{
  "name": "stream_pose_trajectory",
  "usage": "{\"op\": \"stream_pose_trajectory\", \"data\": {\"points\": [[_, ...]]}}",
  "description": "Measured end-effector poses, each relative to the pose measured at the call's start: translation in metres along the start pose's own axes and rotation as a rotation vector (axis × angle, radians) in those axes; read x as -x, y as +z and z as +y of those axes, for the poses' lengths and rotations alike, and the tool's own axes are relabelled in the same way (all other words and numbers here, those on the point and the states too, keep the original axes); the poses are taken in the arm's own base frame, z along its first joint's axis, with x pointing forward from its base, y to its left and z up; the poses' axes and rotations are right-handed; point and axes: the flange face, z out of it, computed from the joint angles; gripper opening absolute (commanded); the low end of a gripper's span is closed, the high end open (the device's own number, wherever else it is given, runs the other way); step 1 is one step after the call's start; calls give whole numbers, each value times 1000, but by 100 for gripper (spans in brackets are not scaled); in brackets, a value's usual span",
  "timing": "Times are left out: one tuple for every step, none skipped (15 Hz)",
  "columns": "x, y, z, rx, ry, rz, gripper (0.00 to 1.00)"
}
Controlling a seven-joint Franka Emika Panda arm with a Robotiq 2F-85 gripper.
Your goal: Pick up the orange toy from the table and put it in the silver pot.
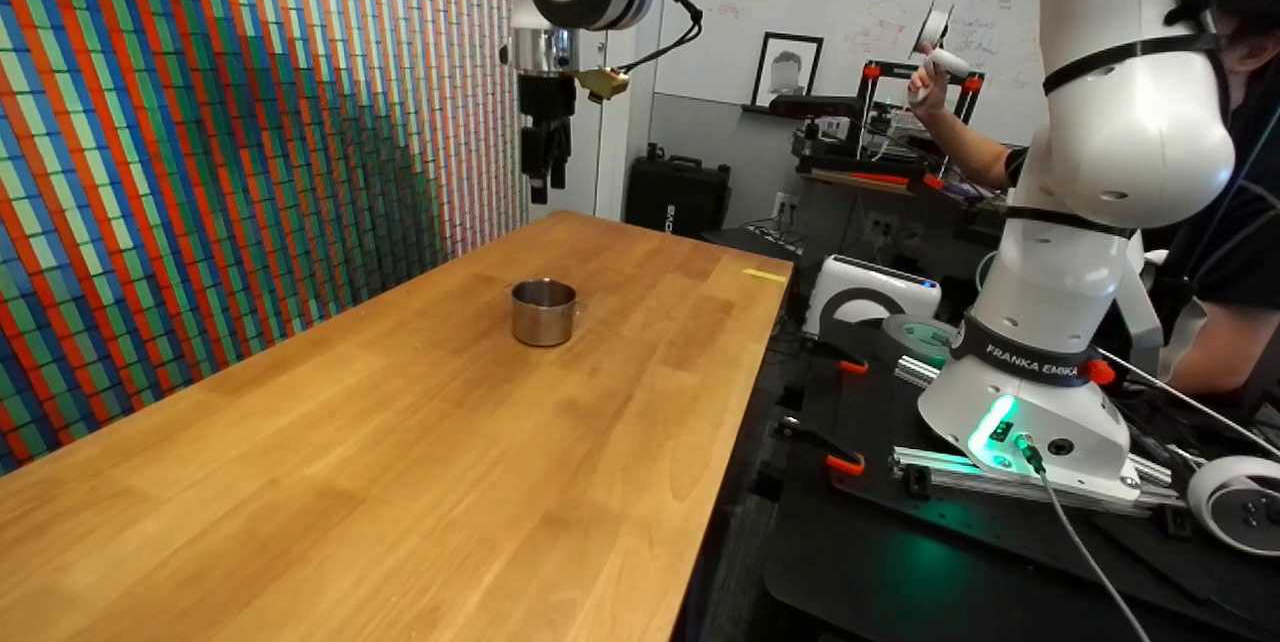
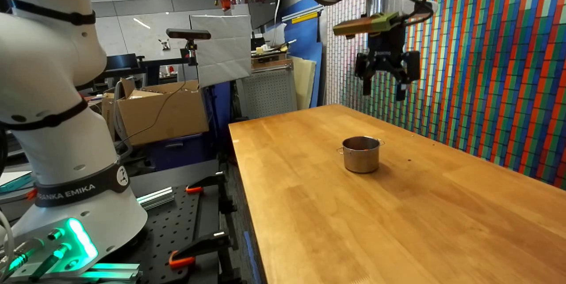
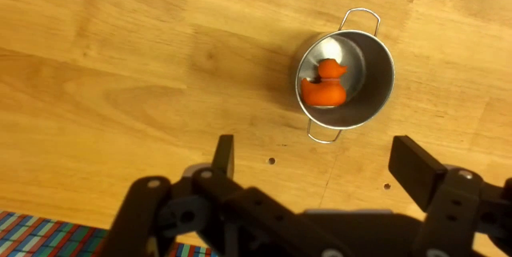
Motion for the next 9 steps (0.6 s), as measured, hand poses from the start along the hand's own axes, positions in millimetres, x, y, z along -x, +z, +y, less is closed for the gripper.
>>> {"op": "stream_pose_trajectory", "data": {"points": [[1, -16, 3, 15, -3, 0, 100], [4, -31, 6, 27, -3, -2, 100], [8, -45, 10, 35, 2, -10, 100], [14, -55, 15, 42, 10, -26, 100], [21, -64, 22, 43, 20, -53, 100], [24, -69, 25, 44, 27, -55, 100], [25, -68, 26, 44, 28, -56, 100], [24, -65, 24, 42, 24, -59, 100], [22, -62, 21, 41, 20, -64, 100]]}}
